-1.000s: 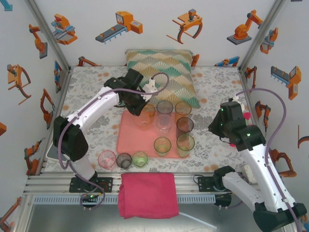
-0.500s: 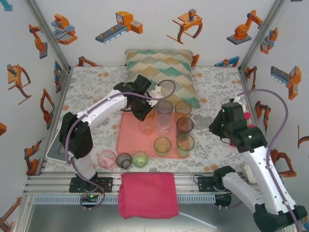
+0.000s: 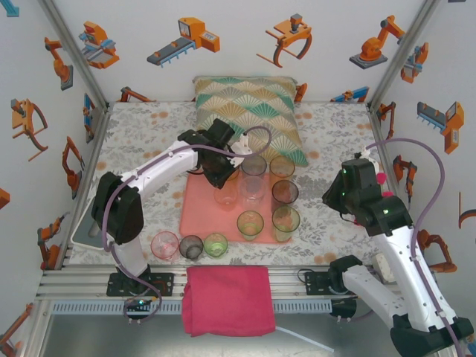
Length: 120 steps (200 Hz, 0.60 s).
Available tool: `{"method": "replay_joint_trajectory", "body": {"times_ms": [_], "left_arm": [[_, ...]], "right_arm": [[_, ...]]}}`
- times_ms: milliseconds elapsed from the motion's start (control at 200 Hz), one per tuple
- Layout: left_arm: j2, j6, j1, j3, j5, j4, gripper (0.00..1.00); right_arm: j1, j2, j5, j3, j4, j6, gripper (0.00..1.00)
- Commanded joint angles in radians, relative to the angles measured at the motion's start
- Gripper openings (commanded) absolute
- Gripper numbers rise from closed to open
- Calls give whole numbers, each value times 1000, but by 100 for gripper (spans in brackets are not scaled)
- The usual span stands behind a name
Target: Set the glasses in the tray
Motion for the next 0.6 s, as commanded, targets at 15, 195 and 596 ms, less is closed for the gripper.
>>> {"method": "replay_joint_trajectory", "body": {"times_ms": [15,195,596], "left_arm": [[9,-20,-11,-14,-7,10,16],[11,-24,-17,-19,-9,13,16],[6,-24,-22,-39,-17,20,17]], "right_arm": [[-6,-10,25,-11,-13,11,30],[-6,-15,24,-14,-12,11,30],[-6,-15,21,-17,-8,11,30]]}}
